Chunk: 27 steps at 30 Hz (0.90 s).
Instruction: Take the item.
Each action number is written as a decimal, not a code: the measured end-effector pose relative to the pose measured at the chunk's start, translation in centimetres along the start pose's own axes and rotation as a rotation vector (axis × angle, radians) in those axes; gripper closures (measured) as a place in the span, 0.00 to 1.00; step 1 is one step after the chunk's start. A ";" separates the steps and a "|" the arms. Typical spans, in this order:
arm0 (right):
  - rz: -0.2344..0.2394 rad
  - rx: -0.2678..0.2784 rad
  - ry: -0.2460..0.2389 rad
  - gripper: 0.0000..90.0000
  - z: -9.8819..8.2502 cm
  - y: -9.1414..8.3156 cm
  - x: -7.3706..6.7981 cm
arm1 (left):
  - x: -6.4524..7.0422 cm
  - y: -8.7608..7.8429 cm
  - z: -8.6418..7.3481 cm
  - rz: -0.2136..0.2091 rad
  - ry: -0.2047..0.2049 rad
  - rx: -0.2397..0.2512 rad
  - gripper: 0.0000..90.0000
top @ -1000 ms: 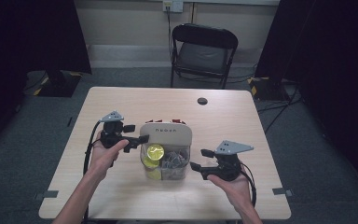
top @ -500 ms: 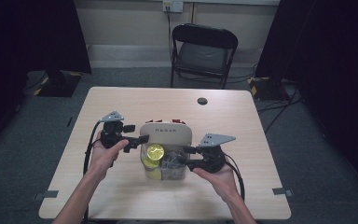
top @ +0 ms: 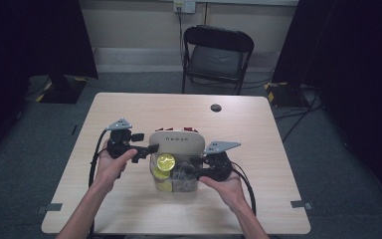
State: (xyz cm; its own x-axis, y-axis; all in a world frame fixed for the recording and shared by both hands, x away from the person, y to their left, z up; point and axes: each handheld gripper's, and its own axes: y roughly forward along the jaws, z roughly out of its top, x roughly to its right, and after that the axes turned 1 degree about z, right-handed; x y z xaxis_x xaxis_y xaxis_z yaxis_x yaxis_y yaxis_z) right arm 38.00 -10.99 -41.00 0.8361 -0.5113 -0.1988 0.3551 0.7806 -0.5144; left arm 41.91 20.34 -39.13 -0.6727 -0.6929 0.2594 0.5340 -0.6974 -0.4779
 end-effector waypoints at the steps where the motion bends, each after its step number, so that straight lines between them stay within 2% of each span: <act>1: -0.001 -0.002 0.003 0.63 0.0 0.1 0.1 | 0.0 0.0 0.0 0.000 0.000 0.000 0.17; 9: 0.018 -0.015 0.005 0.76 -0.3 0.2 0.1 | 0.0 0.0 0.0 0.001 -0.001 -0.003 0.17; 13: 0.037 -0.012 0.005 0.87 -0.5 0.2 0.1 | 0.0 0.0 0.0 0.003 0.000 -0.007 0.17; 17: 0.046 -0.006 0.015 0.93 -0.9 0.0 0.3 | -0.1 0.0 0.0 0.003 -0.001 -0.009 0.17; 22: 0.051 0.005 0.009 0.99 -0.8 -0.2 0.2 | 0.0 0.0 0.0 0.004 -0.001 -0.009 0.17; 27: 0.046 0.025 0.010 1.00 -0.6 -0.3 0.1 | 0.0 -0.1 0.0 0.005 0.000 -0.009 0.17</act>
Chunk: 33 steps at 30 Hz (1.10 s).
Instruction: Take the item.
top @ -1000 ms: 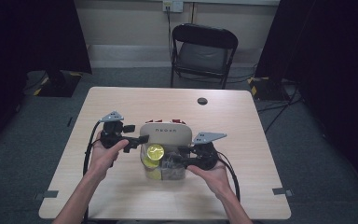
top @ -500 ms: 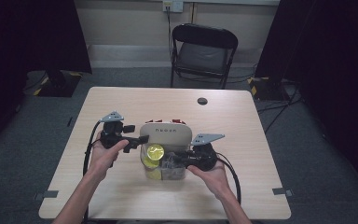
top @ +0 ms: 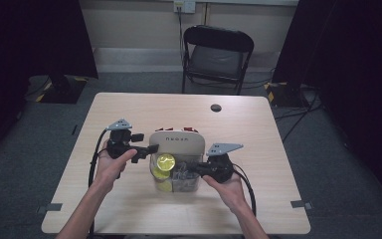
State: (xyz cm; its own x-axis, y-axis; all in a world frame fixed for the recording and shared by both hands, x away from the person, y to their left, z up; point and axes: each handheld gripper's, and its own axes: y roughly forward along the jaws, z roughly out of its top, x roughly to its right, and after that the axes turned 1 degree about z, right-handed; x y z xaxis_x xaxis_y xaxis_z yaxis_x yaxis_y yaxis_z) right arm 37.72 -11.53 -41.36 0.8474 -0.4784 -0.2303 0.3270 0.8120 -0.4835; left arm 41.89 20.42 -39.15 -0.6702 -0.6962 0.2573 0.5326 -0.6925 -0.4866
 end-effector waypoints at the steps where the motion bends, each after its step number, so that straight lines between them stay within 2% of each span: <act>1: -0.005 0.004 0.000 1.00 0.1 -0.1 0.0 | 0.0 0.0 0.0 -0.001 -0.001 0.000 0.17; 10: -0.008 0.028 -0.013 1.00 0.5 -0.6 -0.3 | 0.0 0.0 0.0 -0.004 -0.003 0.001 0.17; 25: -0.017 0.077 -0.006 1.00 1.1 -1.9 -0.2 | 0.0 -0.1 0.0 0.004 0.002 -0.001 0.17; 33: -0.020 0.083 -0.005 1.00 1.2 -2.1 -0.3 | 0.0 -0.1 0.0 0.007 0.001 -0.007 0.17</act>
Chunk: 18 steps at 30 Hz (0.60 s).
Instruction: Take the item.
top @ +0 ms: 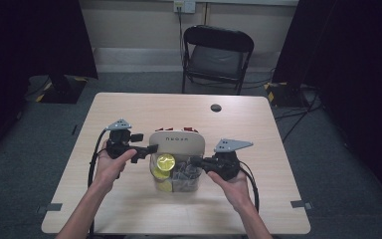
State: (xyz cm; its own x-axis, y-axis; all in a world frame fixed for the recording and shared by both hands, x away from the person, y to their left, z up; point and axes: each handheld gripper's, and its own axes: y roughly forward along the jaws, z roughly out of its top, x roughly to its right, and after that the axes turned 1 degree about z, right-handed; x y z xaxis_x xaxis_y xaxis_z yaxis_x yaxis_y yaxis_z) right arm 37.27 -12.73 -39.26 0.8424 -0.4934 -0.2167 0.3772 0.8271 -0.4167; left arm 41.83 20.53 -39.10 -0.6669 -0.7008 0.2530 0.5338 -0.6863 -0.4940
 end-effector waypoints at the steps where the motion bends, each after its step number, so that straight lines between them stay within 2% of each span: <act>1: -0.001 0.001 -0.002 1.00 0.0 -0.1 0.0 | 0.0 0.0 0.0 0.000 -0.001 0.001 0.17; 18: -0.025 0.040 0.002 1.00 0.5 -1.6 0.2 | -0.1 0.0 0.0 -0.005 0.001 0.002 0.17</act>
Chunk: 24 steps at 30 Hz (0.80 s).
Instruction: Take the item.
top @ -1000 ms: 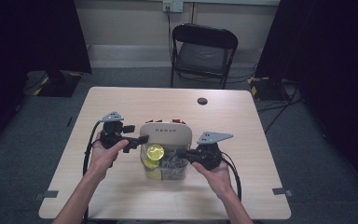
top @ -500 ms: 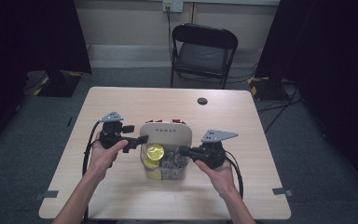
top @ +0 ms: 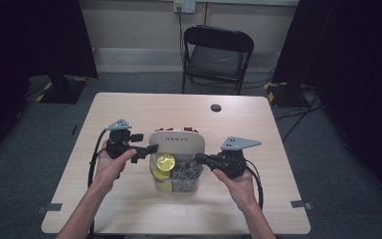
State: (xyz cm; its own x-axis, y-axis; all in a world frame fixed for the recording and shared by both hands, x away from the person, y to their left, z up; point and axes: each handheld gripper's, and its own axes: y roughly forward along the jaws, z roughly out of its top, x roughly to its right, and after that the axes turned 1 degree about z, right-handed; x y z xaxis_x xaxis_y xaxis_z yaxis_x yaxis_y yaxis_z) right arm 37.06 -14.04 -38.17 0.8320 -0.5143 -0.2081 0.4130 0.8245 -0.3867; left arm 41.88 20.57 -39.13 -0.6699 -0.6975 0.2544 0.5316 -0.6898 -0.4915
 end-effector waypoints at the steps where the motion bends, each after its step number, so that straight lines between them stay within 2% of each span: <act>1: -0.002 0.002 0.001 1.00 0.0 -0.1 0.0 | 0.0 0.0 0.0 0.002 0.000 -0.003 0.17; 24: -0.057 0.065 0.021 1.00 0.3 -3.4 1.0 | -0.1 -0.1 -0.1 0.002 -0.003 -0.003 0.17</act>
State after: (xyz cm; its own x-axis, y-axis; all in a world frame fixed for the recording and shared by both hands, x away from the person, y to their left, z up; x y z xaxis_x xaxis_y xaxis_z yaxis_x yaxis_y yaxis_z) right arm 36.62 -17.32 -36.82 0.7987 -0.5653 -0.2063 0.4833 0.8069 -0.3397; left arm 41.84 20.68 -39.17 -0.6674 -0.6994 0.2557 0.5314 -0.6878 -0.4945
